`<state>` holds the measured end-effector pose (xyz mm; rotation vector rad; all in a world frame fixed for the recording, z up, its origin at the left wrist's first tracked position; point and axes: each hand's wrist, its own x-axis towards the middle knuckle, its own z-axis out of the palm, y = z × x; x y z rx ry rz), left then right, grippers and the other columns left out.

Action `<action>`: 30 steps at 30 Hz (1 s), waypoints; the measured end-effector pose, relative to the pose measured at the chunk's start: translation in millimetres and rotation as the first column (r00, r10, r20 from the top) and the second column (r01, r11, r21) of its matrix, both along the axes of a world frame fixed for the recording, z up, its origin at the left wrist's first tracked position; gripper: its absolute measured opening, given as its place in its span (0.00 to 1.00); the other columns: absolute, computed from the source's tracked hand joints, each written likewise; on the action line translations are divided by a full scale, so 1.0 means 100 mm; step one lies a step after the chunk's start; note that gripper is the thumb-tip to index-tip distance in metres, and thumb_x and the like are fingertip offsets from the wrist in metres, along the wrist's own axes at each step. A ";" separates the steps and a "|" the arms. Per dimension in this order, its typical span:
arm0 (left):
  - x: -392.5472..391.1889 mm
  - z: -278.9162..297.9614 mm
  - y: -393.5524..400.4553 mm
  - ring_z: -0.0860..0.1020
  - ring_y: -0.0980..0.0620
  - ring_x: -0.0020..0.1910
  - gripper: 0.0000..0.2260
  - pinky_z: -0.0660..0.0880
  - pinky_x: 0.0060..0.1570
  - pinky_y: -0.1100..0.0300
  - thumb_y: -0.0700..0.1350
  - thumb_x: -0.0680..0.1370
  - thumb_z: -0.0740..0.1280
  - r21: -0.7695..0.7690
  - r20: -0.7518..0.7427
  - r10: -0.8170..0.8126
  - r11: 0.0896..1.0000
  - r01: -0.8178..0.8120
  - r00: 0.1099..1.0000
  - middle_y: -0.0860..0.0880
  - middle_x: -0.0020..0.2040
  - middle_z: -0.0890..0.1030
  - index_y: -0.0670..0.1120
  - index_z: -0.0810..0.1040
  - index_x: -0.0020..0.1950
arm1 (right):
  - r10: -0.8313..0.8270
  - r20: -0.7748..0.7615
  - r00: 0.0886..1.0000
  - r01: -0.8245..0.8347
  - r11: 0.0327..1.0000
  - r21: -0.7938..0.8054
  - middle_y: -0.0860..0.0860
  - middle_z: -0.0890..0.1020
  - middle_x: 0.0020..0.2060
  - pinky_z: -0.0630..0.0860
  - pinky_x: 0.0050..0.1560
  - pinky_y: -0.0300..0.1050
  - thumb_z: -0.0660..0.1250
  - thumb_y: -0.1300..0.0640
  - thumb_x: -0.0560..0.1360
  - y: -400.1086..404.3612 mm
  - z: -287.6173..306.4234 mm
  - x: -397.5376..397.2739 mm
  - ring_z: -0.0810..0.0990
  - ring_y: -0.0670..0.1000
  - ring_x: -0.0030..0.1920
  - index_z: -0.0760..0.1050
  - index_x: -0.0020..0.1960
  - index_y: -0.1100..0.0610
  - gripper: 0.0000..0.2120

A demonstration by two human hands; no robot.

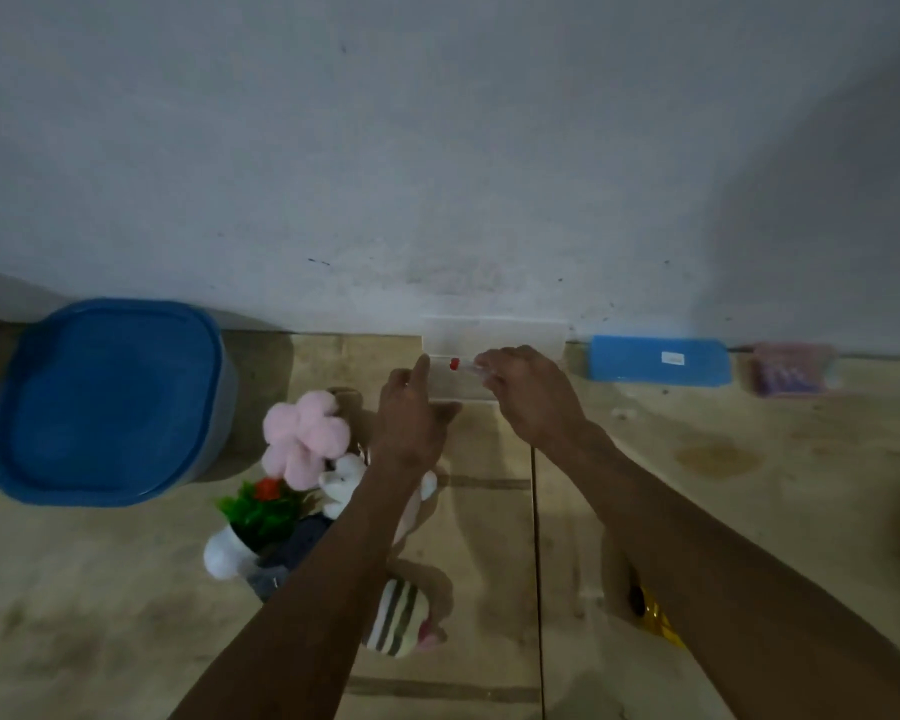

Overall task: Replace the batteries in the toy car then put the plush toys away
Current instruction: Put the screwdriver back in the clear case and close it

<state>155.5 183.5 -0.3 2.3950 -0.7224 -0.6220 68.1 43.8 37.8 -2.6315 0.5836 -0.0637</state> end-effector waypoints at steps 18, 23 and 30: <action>0.27 -0.26 -0.04 0.79 0.37 0.55 0.24 0.75 0.51 0.52 0.48 0.80 0.68 0.035 0.036 -0.071 0.997 0.070 0.997 0.37 0.58 0.79 0.43 0.70 0.74 | 0.015 -0.118 0.993 -0.024 0.997 -0.068 0.58 0.84 0.51 0.80 0.48 0.50 0.68 0.68 0.74 -0.08 -0.33 0.16 0.81 0.58 0.52 0.81 0.58 0.60 0.14; 0.22 -0.23 -0.04 0.79 0.37 0.54 0.24 0.76 0.52 0.51 0.47 0.80 0.67 0.019 0.022 -0.043 0.999 0.043 0.999 0.37 0.59 0.79 0.44 0.68 0.75 | -0.124 0.161 0.979 0.162 0.955 -0.249 0.58 0.80 0.59 0.80 0.54 0.56 0.74 0.61 0.71 -0.23 -0.15 0.00 0.77 0.59 0.61 0.77 0.63 0.59 0.20; 0.16 -0.21 -0.04 0.78 0.35 0.57 0.25 0.75 0.55 0.50 0.48 0.81 0.67 0.041 0.021 -0.013 0.999 0.012 1.000 0.35 0.62 0.77 0.43 0.67 0.76 | -0.135 -0.023 0.991 0.128 0.973 -0.194 0.55 0.77 0.63 0.78 0.59 0.58 0.76 0.62 0.69 -0.38 -0.18 -0.03 0.74 0.57 0.64 0.71 0.67 0.57 0.29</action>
